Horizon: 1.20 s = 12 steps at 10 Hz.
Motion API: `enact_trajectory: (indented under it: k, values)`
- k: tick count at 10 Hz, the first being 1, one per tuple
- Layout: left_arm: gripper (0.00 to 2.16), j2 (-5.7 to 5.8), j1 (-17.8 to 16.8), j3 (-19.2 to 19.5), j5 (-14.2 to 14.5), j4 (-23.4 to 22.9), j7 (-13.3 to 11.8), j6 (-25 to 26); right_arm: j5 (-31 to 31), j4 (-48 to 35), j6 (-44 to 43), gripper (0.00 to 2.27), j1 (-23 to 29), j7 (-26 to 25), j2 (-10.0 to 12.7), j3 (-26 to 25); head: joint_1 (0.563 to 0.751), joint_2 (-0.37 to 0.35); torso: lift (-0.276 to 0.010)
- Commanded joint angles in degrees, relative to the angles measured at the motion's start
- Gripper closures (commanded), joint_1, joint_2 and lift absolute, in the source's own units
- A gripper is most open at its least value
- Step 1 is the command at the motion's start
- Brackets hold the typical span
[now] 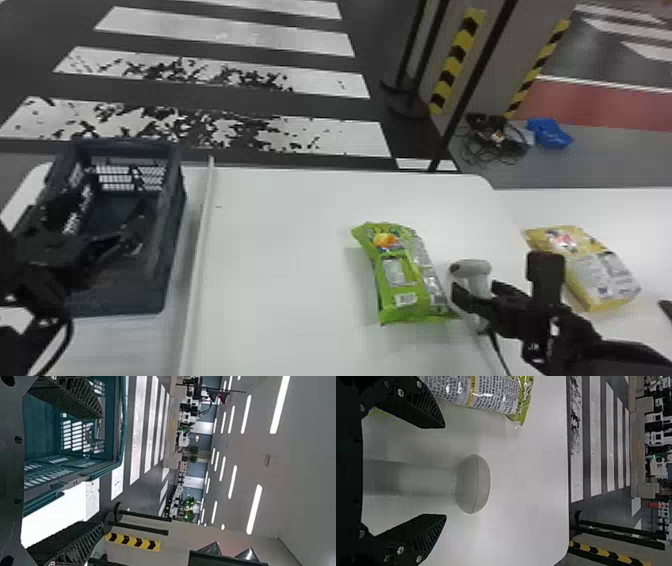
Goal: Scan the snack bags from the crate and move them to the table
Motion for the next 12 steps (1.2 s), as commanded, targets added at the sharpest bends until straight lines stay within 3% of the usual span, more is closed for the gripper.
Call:
enact_trajectory:
  k: [1, 3, 4, 8, 12]
  values:
    - [0.03, 0.00, 0.05, 0.07, 0.00, 0.00, 0.00, 0.00, 0.69, 2.06, -0.60, 0.64, -1.00, 0.67, -0.29, 0.30, 0.695, -0.213, -0.095]
    - [0.03, 0.00, 0.05, 0.07, -0.09, 0.00, -0.09, 0.00, 1.04, 3.64, -1.48, 2.09, -1.71, 0.93, -0.99, 0.30, 0.695, -0.216, -0.095]
    - [0.03, -0.09, 0.05, 0.07, -0.17, 0.00, 0.00, 0.00, 1.40, 3.73, -2.36, 2.24, -1.62, 0.93, -0.99, 0.30, 0.695, -0.221, -0.095]
    - [0.03, 0.00, 0.05, 0.07, -0.09, 0.00, 0.00, 0.00, 1.22, 1.18, -2.36, 2.24, -0.48, 0.76, -0.99, -0.05, 0.695, -0.226, -0.095]
    - [0.03, 0.18, -0.21, -0.45, 0.09, -0.35, 0.00, 0.00, -1.68, -15.17, 7.66, 2.24, 5.68, -0.91, -0.11, -4.62, 0.695, -0.223, -0.095]
